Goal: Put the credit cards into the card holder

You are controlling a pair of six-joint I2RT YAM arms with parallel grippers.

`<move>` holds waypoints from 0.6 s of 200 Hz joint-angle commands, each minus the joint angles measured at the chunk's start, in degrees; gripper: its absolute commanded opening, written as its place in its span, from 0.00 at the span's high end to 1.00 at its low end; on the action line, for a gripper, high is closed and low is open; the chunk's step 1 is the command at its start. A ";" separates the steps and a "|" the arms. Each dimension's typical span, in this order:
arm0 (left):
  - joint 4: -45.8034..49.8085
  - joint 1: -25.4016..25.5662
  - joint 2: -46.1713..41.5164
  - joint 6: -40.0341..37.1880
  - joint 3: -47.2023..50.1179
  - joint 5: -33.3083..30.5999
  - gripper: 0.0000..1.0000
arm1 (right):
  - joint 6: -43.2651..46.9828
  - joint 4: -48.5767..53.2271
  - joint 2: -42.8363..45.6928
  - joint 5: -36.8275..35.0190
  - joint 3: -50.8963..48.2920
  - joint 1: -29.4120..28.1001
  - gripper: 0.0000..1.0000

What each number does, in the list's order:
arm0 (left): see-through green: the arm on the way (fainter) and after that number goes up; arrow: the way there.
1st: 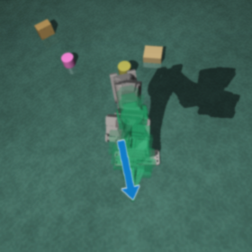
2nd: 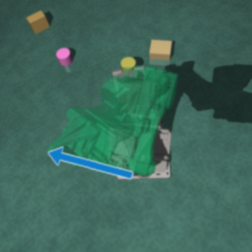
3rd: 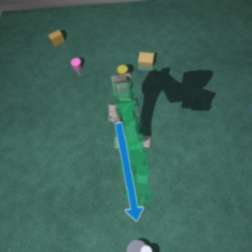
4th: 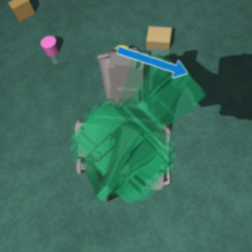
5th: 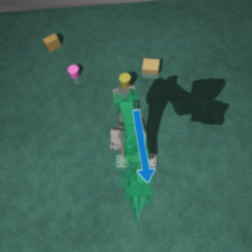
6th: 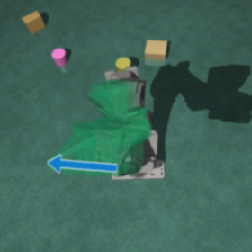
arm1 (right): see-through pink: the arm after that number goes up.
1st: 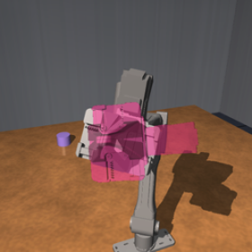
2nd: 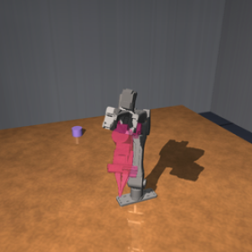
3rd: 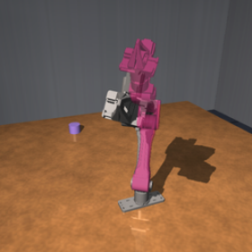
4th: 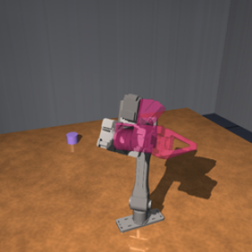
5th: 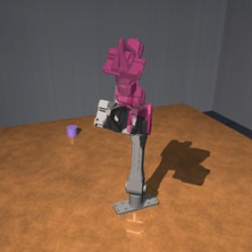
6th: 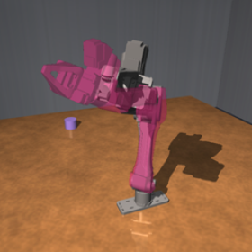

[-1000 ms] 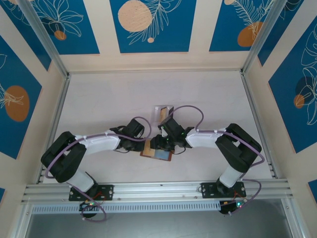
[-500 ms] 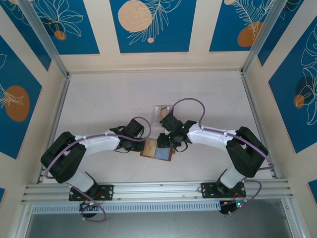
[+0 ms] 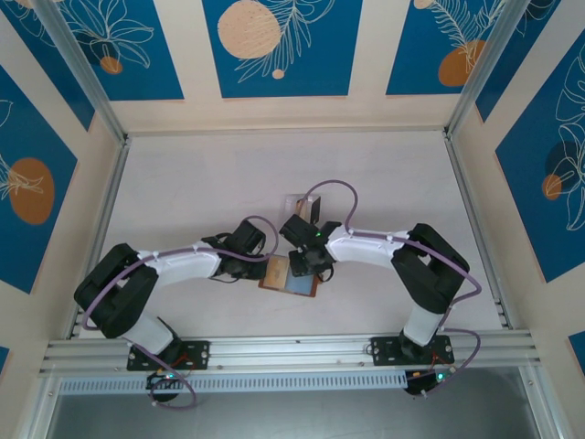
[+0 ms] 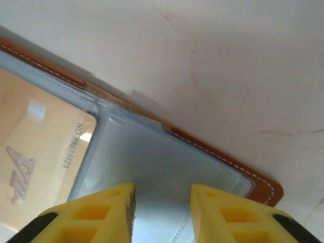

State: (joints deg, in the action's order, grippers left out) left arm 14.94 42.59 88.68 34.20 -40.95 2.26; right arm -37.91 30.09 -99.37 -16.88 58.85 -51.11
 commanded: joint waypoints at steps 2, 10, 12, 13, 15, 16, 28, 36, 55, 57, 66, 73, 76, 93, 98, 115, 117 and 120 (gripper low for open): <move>-1.35 2.49 4.13 0.62 3.16 4.42 0.79 | -1.13 2.52 -2.76 -3.18 0.13 -1.90 0.70; -1.17 2.49 4.16 0.52 3.13 4.32 0.79 | -1.52 2.37 -3.31 -3.19 -0.04 -2.35 0.74; -1.15 2.50 4.20 0.41 3.15 4.33 0.79 | -1.65 2.33 -3.40 -3.21 -0.11 -2.44 0.76; -1.14 2.50 4.21 0.33 3.11 4.33 0.79 | -1.73 2.25 -3.43 -3.18 -0.13 -2.47 0.76; -1.14 2.50 4.15 0.28 3.10 4.33 0.79 | -1.80 2.19 -3.52 -3.16 -0.18 -2.49 0.77; -1.14 2.50 4.18 0.31 3.13 4.33 0.79 | -1.89 2.14 -3.62 -3.16 -0.20 -2.54 0.78; -0.92 2.50 4.00 0.10 3.12 4.24 0.79 | -2.48 1.99 -3.98 -3.37 -0.31 -2.97 0.89; -0.81 2.53 3.87 -0.07 3.13 4.24 0.79 | -2.69 1.99 -4.08 -3.61 -0.31 -3.00 0.95; -0.71 3.26 3.70 -0.05 3.04 4.08 0.79 | -2.57 1.67 -3.42 -3.87 -0.40 -2.89 1.00; -0.75 3.35 3.76 -0.02 3.00 4.05 0.78 | -2.49 1.60 -3.32 -3.86 -0.45 -2.93 1.00; -0.91 4.07 3.91 0.28 2.98 4.07 0.79 | -2.22 1.36 -2.77 -3.80 -0.49 -2.63 1.00; -1.12 4.64 4.18 0.53 2.85 4.07 0.79 | -1.92 1.06 -2.19 -3.62 -0.65 -2.20 1.00; -1.26 4.87 4.40 0.79 2.89 4.07 0.78 | -1.84 0.99 -2.02 -3.56 -0.66 -2.05 1.00; -2.24 6.03 4.81 2.26 3.06 4.15 0.79 | -0.54 0.95 -0.27 -3.42 -0.69 -0.65 1.00; -2.71 6.42 4.83 2.78 3.10 4.19 0.79 | 0.02 1.06 0.22 -3.50 -0.59 -0.22 1.00; -4.05 8.20 5.06 4.72 2.69 4.48 0.79 | 1.86 1.80 1.43 -3.64 0.24 1.45 1.00; -4.22 8.34 5.15 4.95 2.60 4.50 0.79 | 2.11 1.88 1.59 -3.60 0.33 1.63 1.00; -4.46 8.71 5.33 5.32 2.43 4.58 0.79 | 2.47 2.01 1.75 -3.53 0.50 1.89 1.00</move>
State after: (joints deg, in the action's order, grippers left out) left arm 14.20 45.74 88.40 36.62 -40.60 -2.04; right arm -38.30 30.30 -99.63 -20.32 59.31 -51.22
